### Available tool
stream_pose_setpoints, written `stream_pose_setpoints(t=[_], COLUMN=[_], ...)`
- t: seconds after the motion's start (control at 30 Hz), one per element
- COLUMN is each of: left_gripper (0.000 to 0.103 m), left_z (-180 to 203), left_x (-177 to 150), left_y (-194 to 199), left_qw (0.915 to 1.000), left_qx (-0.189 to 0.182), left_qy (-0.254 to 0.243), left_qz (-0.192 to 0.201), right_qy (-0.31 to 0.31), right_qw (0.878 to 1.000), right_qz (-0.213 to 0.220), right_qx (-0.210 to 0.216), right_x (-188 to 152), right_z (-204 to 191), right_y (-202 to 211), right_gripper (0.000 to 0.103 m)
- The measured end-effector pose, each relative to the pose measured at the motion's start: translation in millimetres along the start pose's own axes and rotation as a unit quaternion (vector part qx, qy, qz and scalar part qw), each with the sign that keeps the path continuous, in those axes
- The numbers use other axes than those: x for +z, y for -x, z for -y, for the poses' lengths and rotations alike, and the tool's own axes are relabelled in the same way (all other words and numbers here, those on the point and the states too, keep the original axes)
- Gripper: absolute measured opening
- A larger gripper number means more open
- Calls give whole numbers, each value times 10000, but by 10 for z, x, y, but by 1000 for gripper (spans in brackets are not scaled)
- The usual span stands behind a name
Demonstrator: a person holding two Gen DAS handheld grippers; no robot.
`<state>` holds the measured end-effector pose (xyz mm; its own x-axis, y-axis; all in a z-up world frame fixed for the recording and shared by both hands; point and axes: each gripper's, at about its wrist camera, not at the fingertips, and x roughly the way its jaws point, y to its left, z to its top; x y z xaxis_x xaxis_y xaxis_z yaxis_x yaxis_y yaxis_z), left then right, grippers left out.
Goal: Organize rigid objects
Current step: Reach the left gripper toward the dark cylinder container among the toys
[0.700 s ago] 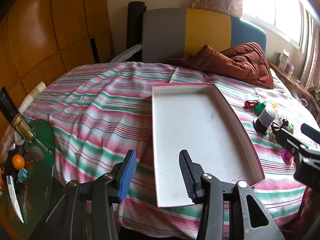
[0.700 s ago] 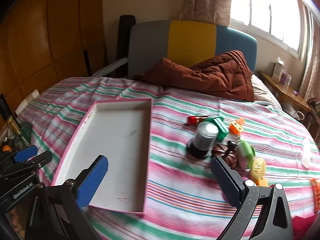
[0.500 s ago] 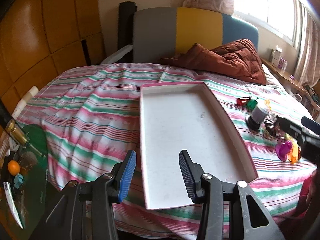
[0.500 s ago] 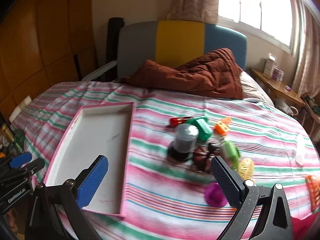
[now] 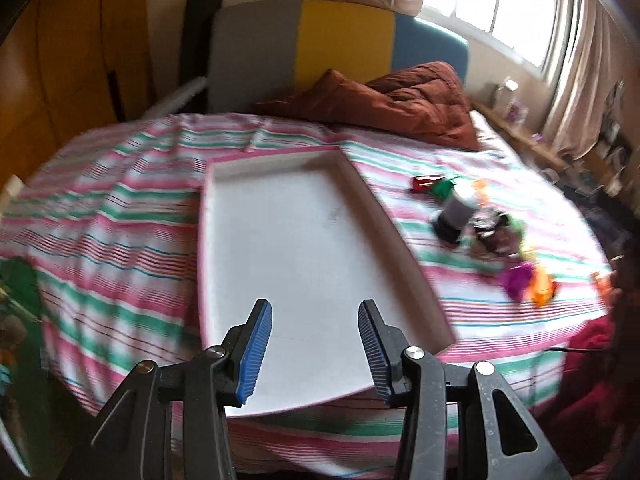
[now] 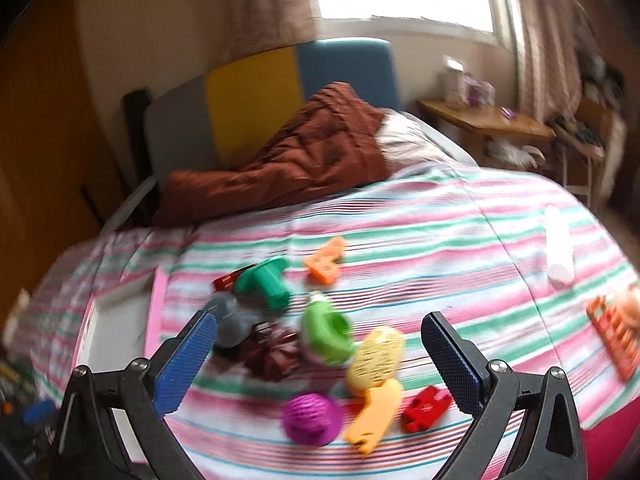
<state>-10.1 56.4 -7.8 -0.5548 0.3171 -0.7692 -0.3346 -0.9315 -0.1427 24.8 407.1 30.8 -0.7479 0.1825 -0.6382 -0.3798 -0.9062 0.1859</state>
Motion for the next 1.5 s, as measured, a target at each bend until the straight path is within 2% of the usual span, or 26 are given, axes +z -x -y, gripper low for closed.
stream_pose_setpoints(t=[0.07,0.17,0.3,0.5,0.77,0.9,1.03,1.5], left_gripper=[45,45,45,45,45,45,45,45], left_z=[37,190,354,622,983,1218,1388,1675], left_x=[17,32,74,213,471,552,654,881], left_y=[-5,-63,-166,-369,-645,-782,-919,-1434], left_qw=[9998,9994,9956,9894,9880,9843,9814,9784], left_qx=[-164,-341,-879,-1240,-1068,-1003,-959,-996], left_qy=[99,-52,-76,-158,-728,-1275,-1530,-1616], left_qz=[-54,-98,-313,-744,-840,-699,-655,-821], right_qy=[-348,-794,-1667,-1786,-1692,-1774,-1831,-1724], right_qw=[9994,9967,9860,9836,9846,9828,9811,9821], right_qz=[13,27,-92,-234,-347,-388,-469,-524], right_qx=[-81,-183,12,106,270,342,410,551], right_x=[30,11,-12,-43,-52,-60,-59,-37], right_z=[258,559,848,877,815,836,836,794], right_y=[-54,-102,-160,-199,-238,-256,-289,-316], right_gripper=[103,103,103,103,103,103,103,103])
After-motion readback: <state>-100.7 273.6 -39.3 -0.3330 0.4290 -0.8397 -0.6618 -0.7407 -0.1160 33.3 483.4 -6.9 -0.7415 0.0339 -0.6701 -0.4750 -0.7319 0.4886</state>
